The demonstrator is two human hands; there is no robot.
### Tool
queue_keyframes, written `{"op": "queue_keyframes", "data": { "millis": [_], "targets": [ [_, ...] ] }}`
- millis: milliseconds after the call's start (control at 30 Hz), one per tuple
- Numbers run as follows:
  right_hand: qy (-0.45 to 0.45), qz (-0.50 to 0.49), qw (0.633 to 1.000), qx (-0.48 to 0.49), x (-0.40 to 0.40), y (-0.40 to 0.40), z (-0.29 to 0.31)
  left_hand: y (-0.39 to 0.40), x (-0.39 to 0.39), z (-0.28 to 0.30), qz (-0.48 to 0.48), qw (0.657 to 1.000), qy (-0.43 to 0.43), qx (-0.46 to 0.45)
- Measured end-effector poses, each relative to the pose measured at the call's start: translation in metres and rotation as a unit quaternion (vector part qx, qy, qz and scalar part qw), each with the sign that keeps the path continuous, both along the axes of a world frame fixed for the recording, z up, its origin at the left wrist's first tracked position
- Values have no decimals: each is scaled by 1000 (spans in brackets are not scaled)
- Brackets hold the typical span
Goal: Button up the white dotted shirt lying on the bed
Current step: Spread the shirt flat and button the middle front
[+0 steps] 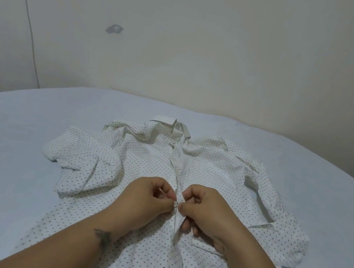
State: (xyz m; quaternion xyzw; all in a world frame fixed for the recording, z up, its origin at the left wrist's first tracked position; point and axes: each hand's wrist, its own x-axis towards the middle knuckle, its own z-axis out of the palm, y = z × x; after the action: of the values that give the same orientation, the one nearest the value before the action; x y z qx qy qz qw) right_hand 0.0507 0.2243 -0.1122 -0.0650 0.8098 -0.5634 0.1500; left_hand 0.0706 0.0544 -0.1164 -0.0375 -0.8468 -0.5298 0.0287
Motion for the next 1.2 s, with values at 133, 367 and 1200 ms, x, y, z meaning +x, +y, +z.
{"op": "queue_keyframes", "data": {
  "millis": [133, 367, 1200],
  "targets": [
    [-6, 3, 1000, -18, -1, 1, -1, 1, -1, 0, 5, 1000, -1, 13],
    [-20, 27, 999, -31, 0, 3, 0, 1, -1, -5, 21, 1000, 20, 5],
    [38, 9, 999, -1, 6, -6, 2, 1, -6, -5, 45, 998, 12, 44]
  ]
}}
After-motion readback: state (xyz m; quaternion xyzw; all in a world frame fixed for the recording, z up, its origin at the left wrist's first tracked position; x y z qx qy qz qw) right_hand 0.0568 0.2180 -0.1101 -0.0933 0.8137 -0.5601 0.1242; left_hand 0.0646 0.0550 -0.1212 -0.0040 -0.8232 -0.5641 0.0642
